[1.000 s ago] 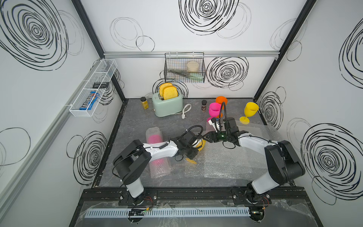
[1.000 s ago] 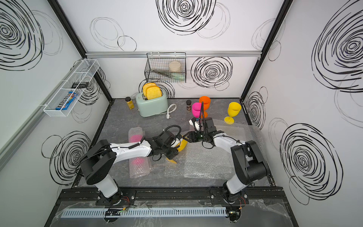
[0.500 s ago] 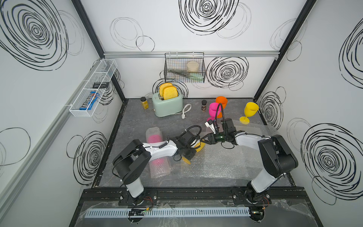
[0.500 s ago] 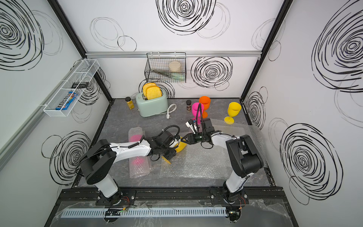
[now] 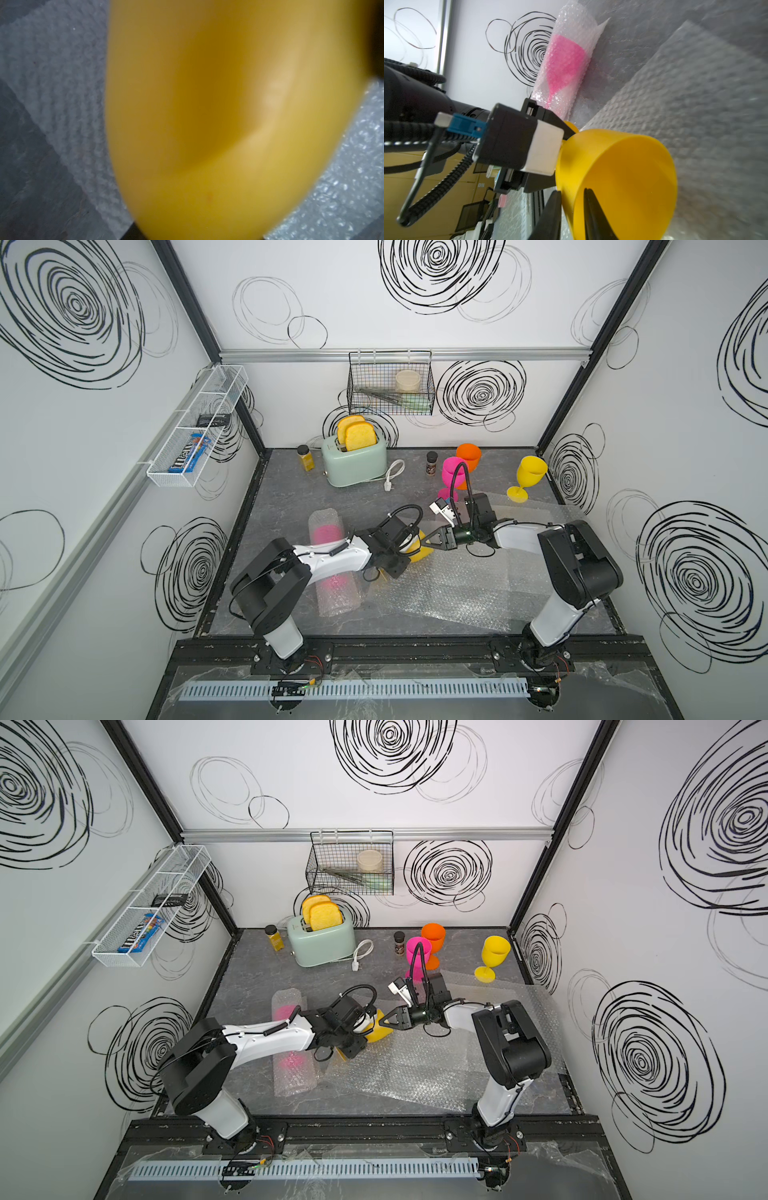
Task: Unpack wine glasses from bubble wrap
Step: Pick up the wine glass from the bubble wrap.
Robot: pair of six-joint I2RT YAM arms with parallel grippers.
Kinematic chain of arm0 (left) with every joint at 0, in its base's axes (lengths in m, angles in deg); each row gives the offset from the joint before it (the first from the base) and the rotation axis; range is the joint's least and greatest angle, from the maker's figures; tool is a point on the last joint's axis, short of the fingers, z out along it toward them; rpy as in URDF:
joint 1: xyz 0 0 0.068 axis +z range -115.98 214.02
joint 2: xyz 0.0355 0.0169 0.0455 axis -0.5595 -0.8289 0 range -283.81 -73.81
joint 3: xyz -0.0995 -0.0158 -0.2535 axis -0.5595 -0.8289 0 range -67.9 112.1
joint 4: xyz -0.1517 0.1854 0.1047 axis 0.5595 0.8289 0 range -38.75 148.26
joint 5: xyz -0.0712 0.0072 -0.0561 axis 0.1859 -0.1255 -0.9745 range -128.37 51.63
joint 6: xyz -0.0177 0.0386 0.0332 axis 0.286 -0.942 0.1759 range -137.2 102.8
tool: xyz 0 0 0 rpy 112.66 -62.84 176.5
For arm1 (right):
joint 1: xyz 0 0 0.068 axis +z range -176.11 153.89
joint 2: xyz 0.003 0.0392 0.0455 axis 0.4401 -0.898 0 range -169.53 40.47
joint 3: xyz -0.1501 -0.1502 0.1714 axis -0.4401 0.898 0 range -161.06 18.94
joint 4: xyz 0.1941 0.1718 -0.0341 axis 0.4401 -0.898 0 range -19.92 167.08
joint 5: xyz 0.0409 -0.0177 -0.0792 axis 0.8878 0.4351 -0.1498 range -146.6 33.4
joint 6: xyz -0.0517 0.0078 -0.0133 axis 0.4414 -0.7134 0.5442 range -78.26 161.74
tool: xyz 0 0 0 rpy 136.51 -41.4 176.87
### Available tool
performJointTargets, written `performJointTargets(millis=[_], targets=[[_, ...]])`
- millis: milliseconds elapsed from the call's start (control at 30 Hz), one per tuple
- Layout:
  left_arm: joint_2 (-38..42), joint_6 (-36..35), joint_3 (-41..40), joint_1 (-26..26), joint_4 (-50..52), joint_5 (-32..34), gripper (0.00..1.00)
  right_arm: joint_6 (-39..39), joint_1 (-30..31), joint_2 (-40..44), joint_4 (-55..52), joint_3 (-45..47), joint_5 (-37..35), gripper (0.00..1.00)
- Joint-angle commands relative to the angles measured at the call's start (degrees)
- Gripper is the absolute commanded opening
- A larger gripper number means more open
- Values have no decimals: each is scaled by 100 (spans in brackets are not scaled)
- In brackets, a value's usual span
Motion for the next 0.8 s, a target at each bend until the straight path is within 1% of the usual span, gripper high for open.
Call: performJointTargets(millis=[0,33,100,200,233,367,600,667,767], targets=[[288,-17,34,43,-784,129,48,26,175,-69,-38,93,585,19],[338,-19,23,50,-783,159,48,14,175,-70,-29,82,594,15],[460,-10,5,63,-758,211,48,16,176,-71,-47,76,578,12],[700,23,-23,140,-698,209,49,13,175,-43,-116,36,542,11],[789,54,-33,184,-675,158,49,19,176,-18,-141,24,537,9],[1156,291,-134,483,-636,-130,50,22,171,160,-296,-94,402,8],[1949,716,-404,1177,-510,-343,50,89,149,658,-890,-586,-381,5],[2057,836,-452,1328,-472,-396,51,73,149,779,-1025,-789,-539,4],[2143,979,-526,1489,-425,-419,51,77,149,899,-1268,-1159,-956,4]])
